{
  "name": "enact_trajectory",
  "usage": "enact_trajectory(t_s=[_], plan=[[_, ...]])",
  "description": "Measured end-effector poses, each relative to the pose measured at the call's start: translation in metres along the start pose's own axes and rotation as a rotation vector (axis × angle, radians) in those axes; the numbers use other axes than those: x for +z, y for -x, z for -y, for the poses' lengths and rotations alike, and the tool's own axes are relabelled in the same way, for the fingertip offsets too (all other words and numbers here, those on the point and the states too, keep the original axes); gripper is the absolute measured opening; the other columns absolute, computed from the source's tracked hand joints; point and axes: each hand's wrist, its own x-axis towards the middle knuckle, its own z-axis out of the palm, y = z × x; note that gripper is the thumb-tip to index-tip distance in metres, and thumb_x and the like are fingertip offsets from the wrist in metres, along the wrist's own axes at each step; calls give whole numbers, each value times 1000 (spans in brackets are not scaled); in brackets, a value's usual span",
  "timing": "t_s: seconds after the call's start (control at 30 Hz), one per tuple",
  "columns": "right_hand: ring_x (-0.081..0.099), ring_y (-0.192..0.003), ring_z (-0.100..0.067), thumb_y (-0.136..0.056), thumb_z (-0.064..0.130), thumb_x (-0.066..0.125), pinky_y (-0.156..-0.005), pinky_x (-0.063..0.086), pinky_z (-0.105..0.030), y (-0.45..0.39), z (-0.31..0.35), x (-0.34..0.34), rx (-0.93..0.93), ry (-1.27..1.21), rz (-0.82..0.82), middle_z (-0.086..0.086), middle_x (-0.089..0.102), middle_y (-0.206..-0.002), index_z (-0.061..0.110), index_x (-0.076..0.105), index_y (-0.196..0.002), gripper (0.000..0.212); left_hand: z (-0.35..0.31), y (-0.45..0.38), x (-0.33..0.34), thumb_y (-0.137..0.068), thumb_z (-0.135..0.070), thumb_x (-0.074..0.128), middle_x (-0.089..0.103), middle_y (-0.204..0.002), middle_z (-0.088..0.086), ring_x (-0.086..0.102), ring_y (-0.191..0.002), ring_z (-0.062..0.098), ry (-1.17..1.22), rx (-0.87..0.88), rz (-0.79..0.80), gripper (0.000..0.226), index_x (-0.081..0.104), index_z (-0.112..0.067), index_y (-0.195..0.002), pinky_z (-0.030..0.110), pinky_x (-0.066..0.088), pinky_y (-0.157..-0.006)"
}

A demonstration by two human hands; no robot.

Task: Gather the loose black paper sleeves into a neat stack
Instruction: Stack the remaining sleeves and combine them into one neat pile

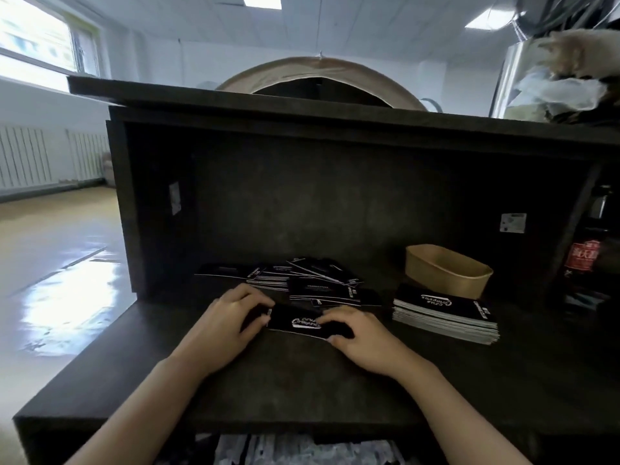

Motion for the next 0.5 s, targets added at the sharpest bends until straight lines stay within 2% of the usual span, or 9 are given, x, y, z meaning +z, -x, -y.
enact_trajectory(t_s=[0.1,0.17,0.23,0.33,0.37,0.43,0.5], plan=[[43,-127,-2,-89,13,63,-106,30,-18,9,-9,-12,-2,-104,33,14,51,-134,35,64,-117,36,-4,2,-1,-82,-67,43,43,-134,-24,42,-126,-2,11,21,94,57,44,-43,-134,35,36,-111],[43,-123,6,-87,11,65,-99,30,-9,13,-13,-17,-24,-152,27,19,52,-130,40,63,-116,41,-5,2,-2,-74,-80,32,39,-139,-24,36,-132,-3,9,28,164,75,36,-46,-140,34,29,-115],[44,-122,12,-86,9,67,-97,29,-5,15,-14,-17,-60,-177,-23,25,55,-127,42,62,-119,47,-4,2,0,-71,-84,31,42,-141,-22,38,-132,-3,34,39,182,80,33,-46,-142,34,29,-116],[47,-120,15,-86,5,66,-103,31,-9,20,-14,-12,-89,-192,-66,25,62,-121,41,59,-124,53,-5,0,2,-77,-74,43,48,-138,-23,43,-128,-6,60,38,191,72,34,-45,-142,32,33,-114],[47,-121,13,-86,7,67,-105,32,-12,20,-14,-10,-90,-180,-75,25,61,-121,41,58,-126,53,-5,0,2,-79,-70,48,50,-134,-25,44,-125,-7,76,38,190,69,34,-45,-142,32,34,-113],[41,-128,5,-84,25,71,-111,32,-24,21,-13,-7,-63,-106,-99,25,50,-131,45,51,-131,55,-4,0,4,-80,-67,51,51,-131,-25,45,-123,-8,93,40,190,67,34,-46,-142,32,36,-112],[33,-132,-8,-85,43,67,-112,31,-33,21,-13,-6,53,3,-102,21,41,-139,45,41,-137,58,-2,0,5,-77,-74,46,49,-136,-23,46,-124,-7,83,36,191,72,33,-46,-142,30,36,-112]])
